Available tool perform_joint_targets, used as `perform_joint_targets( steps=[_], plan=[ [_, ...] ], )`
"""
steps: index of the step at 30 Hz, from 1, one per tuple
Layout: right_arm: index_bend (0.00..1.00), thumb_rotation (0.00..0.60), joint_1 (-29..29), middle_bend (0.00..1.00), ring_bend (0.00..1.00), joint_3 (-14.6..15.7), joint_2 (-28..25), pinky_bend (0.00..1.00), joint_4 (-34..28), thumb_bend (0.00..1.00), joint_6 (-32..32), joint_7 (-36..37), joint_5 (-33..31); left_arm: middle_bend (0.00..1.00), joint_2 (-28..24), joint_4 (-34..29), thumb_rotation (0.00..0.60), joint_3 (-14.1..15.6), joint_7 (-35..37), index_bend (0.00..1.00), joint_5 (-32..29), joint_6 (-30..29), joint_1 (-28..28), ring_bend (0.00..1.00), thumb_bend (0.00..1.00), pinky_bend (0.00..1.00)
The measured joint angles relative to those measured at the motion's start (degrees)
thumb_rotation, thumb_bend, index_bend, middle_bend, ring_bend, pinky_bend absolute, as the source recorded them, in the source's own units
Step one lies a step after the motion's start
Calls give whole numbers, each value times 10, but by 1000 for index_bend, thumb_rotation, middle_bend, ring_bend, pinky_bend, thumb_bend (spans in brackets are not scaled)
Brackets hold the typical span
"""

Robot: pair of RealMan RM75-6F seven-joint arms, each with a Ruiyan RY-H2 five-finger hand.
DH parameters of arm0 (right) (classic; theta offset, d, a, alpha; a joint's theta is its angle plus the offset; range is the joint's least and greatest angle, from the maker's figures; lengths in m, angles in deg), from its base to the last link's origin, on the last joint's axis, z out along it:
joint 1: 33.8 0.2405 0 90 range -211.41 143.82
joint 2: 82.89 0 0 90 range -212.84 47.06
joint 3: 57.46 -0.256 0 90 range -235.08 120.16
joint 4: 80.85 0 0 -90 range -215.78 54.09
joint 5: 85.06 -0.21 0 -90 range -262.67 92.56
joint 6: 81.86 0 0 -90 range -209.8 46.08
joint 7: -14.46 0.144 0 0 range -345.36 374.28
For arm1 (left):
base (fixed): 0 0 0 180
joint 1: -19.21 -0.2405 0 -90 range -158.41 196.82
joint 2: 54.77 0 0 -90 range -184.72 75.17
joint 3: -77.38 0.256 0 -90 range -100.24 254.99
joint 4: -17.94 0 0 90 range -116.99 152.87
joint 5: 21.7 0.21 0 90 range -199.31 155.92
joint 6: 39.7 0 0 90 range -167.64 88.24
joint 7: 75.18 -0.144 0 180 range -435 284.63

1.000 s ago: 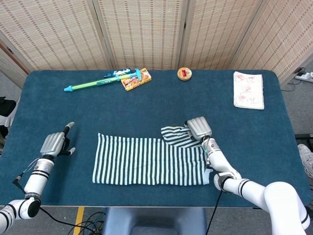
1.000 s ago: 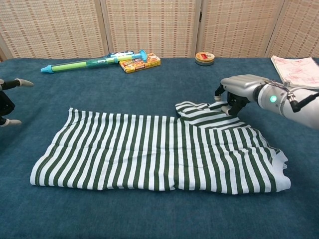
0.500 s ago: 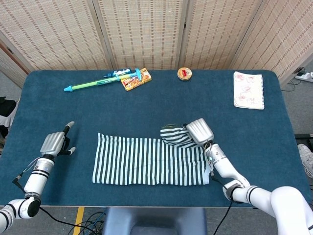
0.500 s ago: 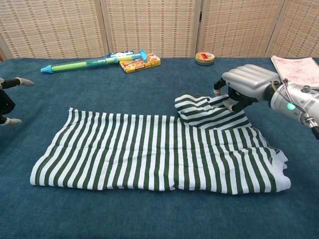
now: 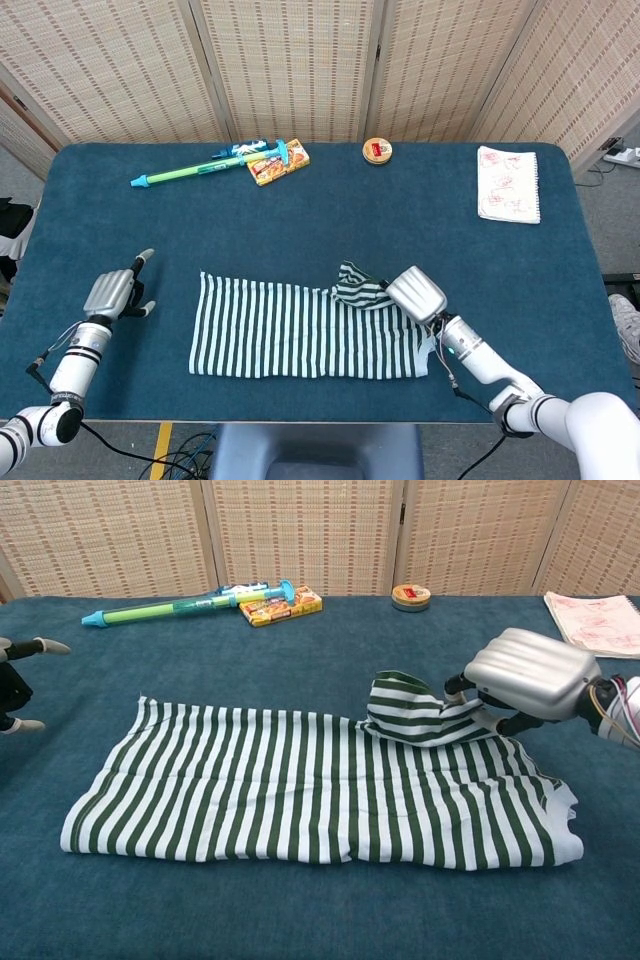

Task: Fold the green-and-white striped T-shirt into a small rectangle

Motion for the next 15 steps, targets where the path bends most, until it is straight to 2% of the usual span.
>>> perform_joint_targets(
  steps=[15],
  plan=[
    [552, 600, -29, 968, 985, 28, -42, 1000, -52, 585, -24, -18, 48, 859, 1, 0, 600, 0, -4, 14, -2, 3, 3, 810, 320, 889]
  ],
)
